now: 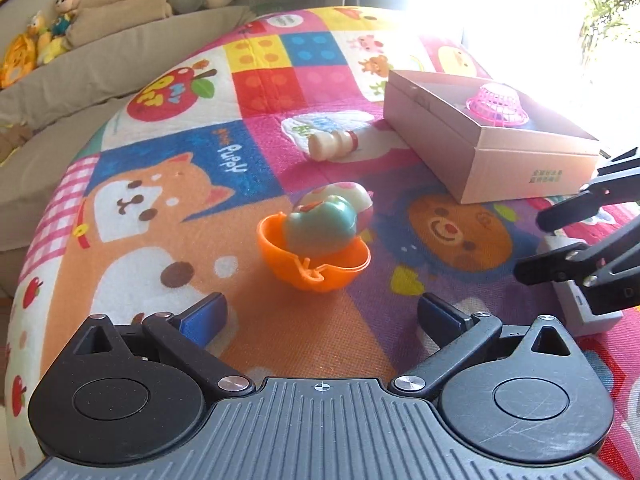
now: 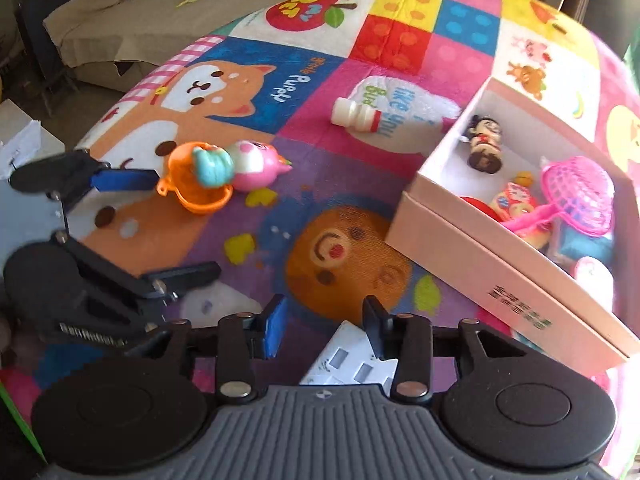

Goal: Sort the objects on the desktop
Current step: 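Grasp the white plug adapter on the mat with the right gripper, then grasp the pink-and-green pig toy with the left gripper while the right holds the plug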

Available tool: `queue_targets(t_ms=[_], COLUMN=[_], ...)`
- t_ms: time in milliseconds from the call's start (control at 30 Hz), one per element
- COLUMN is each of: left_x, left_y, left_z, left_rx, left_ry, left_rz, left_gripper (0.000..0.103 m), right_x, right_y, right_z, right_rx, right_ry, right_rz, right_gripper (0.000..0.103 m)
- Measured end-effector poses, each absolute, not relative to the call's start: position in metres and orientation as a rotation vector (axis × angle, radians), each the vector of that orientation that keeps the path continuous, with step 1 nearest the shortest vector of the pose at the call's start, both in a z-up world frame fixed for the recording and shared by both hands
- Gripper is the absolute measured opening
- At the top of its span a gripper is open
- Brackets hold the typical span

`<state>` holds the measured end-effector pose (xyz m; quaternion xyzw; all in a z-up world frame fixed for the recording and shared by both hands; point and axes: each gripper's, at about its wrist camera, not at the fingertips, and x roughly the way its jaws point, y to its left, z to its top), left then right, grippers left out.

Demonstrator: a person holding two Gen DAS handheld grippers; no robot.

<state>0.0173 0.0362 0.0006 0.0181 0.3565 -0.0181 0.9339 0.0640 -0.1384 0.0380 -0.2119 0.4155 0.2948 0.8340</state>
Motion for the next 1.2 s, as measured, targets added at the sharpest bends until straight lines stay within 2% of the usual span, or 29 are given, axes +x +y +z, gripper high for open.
queue_targets(t_ms=[100, 200, 300, 433, 500, 667, 800, 867, 933, 967, 1200], left_x=[0.016, 0.017, 0.025, 0.049, 0.056, 0.065, 0.071, 0.074, 0.075, 0.075, 0.045], left_y=[0.037, 0.042, 0.039, 0.029, 0.025, 0.016, 0.011, 0.011, 0.014, 0.015, 0.007], left_z=[0.004, 0.017, 0.030, 0.033, 0.031, 0.031, 0.026, 0.024, 0.025, 0.028, 0.066], left_rx=[0.029, -0.042, -0.024, 0.049, 0.058, 0.085, 0.121, 0.131, 0.133, 0.129, 0.125], left_ry=[0.714, 0.685, 0.662, 0.694, 0.704, 0.690, 0.713, 0.721, 0.717, 0.712, 0.588], left_rz=[0.004, -0.005, -0.007, 0.041, 0.025, 0.000, -0.010, 0.000, 0.012, 0.011, -0.040], left_gripper=[0.103, 0.103, 0.103, 0.103, 0.103, 0.101, 0.076, 0.071, 0.053, 0.048, 0.047], right_x=[0.055, 0.057, 0.055, 0.044, 0.035, 0.028, 0.042, 0.044, 0.042, 0.041, 0.041], right_y=[-0.165, -0.200, -0.237, -0.263, -0.265, -0.271, -0.289, -0.294, -0.294, -0.294, -0.293], right_z=[0.033, 0.035, 0.037, 0.031, 0.027, 0.018, 0.008, 0.006, 0.006, 0.005, 0.006], right_rx=[-0.485, -0.367, -0.163, -0.001, 0.029, 0.042, 0.173, 0.210, 0.211, 0.210, 0.216], right_ry=[0.764, 0.735, 0.717, 0.692, 0.683, 0.650, 0.710, 0.713, 0.705, 0.705, 0.704], right_rz=[0.507, 0.434, 0.406, 0.399, 0.433, 0.428, 0.378, 0.373, 0.375, 0.374, 0.371], right_gripper=[0.064, 0.066, 0.086, 0.094, 0.100, 0.103, 0.103, 0.103, 0.103, 0.103, 0.103])
